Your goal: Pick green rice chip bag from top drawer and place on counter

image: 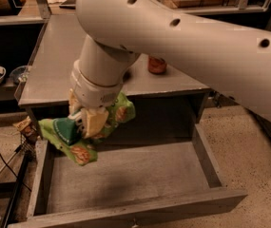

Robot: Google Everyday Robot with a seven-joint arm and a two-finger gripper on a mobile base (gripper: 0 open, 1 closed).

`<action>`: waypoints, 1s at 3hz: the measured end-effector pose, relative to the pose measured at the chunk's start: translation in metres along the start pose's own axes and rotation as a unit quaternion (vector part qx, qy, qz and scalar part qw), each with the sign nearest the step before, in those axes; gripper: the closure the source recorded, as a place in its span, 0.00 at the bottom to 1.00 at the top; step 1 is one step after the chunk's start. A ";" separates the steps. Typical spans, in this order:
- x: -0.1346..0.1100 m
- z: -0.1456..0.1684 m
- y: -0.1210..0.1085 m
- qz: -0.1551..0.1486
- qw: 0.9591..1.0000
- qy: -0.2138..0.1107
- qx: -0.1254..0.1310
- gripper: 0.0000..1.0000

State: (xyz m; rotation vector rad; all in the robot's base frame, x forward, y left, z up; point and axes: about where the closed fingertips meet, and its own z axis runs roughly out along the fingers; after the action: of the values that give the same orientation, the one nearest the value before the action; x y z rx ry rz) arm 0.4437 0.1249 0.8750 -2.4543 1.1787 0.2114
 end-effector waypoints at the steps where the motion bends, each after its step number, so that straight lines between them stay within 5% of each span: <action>1: -0.028 -0.006 -0.015 -0.048 0.998 -0.035 0.010 1.00; 2: -0.016 -0.006 -0.013 -0.035 0.999 -0.034 0.015 1.00; 3: -0.006 0.002 -0.039 -0.050 0.998 -0.038 0.014 1.00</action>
Offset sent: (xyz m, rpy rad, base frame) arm 0.0108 0.0020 0.0015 0.0730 0.0120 0.0208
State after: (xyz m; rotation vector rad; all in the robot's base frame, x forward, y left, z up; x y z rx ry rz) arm 0.4702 0.1518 0.8862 -2.4509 1.0166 0.2536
